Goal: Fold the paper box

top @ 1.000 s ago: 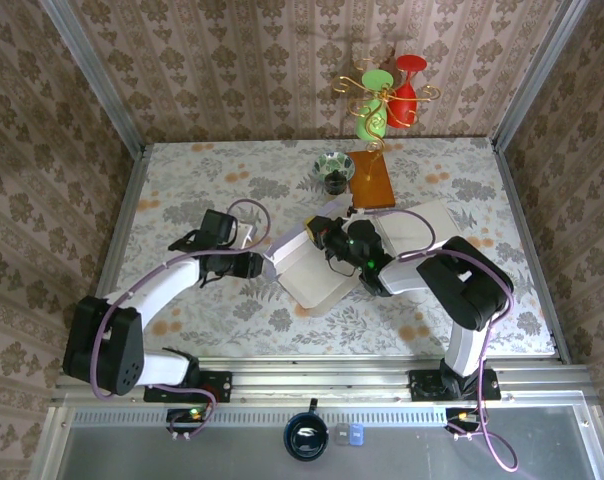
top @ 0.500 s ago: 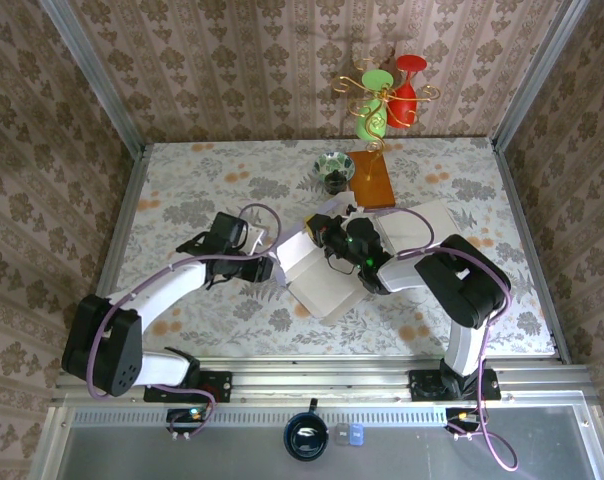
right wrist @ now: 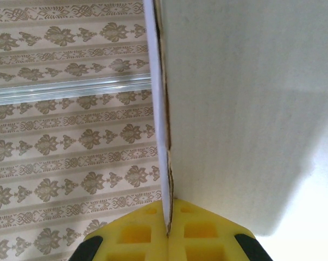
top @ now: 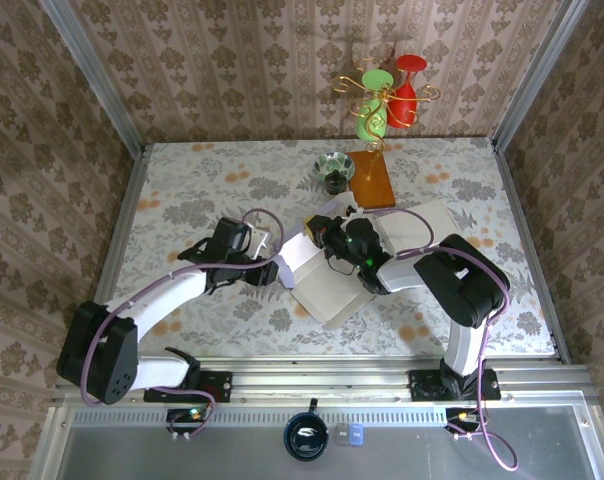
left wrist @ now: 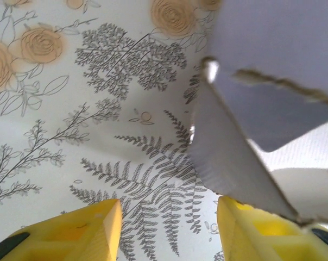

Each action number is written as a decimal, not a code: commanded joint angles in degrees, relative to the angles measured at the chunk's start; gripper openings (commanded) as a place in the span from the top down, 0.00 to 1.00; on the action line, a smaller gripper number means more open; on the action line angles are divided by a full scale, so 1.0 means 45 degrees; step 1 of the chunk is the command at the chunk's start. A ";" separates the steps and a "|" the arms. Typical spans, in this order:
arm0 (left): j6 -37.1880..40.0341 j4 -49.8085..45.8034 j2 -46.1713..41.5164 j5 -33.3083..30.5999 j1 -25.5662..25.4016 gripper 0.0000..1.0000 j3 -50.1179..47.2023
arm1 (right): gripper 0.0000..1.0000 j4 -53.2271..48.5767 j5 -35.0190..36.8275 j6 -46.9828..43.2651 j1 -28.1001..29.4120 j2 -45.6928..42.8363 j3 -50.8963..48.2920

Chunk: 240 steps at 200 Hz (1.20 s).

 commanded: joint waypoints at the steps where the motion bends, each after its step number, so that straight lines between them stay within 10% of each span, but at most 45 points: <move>1: -0.0296 0.0484 -0.0350 0.0221 -0.0184 0.49 -0.0130 | 1.00 0.0090 0.0082 0.0128 0.0074 -0.0043 0.0182; 240: -0.3104 0.2611 -0.0296 -0.4313 -0.2748 0.60 -0.0982 | 1.00 0.3191 0.1206 -0.0332 0.0453 -0.0061 -0.1627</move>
